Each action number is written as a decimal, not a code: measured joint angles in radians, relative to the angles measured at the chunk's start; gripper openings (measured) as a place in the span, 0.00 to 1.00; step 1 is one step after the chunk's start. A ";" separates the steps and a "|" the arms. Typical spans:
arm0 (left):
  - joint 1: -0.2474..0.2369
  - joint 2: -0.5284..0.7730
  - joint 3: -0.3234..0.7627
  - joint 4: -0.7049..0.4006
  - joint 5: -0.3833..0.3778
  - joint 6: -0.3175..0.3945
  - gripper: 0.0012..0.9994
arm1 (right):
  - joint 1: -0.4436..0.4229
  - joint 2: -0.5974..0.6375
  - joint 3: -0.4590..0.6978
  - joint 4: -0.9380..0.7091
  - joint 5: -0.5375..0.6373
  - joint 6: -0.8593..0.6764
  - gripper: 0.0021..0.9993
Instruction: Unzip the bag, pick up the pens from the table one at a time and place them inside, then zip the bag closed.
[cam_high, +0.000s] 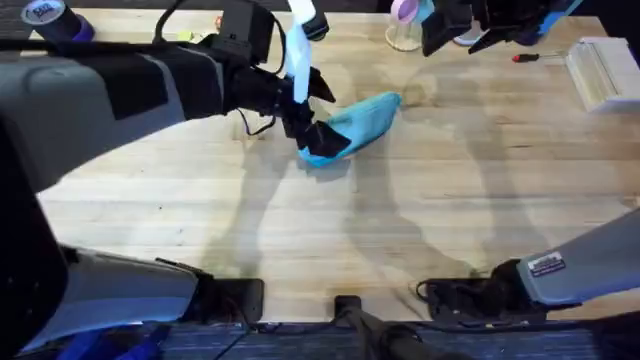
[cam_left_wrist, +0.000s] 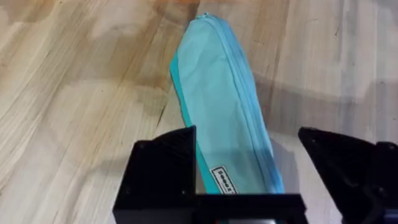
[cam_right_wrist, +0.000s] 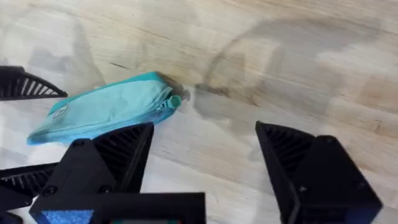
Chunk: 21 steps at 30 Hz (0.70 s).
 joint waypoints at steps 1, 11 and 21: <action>0.000 0.000 0.000 0.000 0.000 0.000 0.99 | 0.000 0.000 0.000 0.000 0.000 0.000 1.00; 0.002 -0.165 0.015 -0.117 -0.235 -0.136 0.99 | 0.000 -0.056 0.000 -0.017 0.007 -0.018 1.00; 0.003 -0.494 0.306 -0.626 -0.647 -0.441 0.99 | 0.000 -0.157 0.000 -0.045 0.008 -0.031 1.00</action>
